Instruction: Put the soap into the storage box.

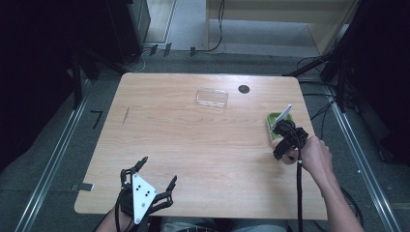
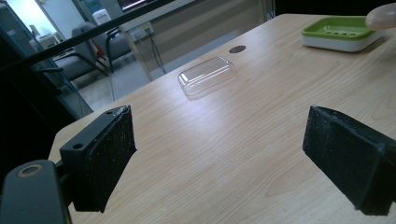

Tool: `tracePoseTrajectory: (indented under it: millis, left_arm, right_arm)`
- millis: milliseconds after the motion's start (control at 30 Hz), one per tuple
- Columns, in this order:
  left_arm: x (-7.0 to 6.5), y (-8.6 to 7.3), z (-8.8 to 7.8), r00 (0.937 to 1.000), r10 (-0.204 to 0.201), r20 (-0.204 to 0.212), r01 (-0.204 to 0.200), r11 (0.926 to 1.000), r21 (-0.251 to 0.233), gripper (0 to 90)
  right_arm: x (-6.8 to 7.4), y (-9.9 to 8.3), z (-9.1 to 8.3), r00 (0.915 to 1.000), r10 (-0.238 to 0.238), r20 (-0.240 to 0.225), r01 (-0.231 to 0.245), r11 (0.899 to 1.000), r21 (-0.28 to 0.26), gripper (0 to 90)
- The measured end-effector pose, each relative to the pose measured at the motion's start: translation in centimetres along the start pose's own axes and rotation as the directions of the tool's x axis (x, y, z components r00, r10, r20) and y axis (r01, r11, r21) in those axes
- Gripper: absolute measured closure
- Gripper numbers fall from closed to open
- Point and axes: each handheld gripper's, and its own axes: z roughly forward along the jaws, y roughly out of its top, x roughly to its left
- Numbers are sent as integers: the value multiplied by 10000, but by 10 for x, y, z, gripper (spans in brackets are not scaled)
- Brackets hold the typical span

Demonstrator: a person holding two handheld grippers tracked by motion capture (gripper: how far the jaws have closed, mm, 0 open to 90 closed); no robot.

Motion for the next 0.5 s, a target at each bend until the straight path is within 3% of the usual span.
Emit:
tracePoseTrajectory:
  millis: [500]
  left_arm:
    - [0, 0, 0, 10000, -22, -3, 22, 10000, 3, 99]
  right_arm:
    - [-14, 9, -3, 9997, 256, 38, -255, 9997, -43, 336]
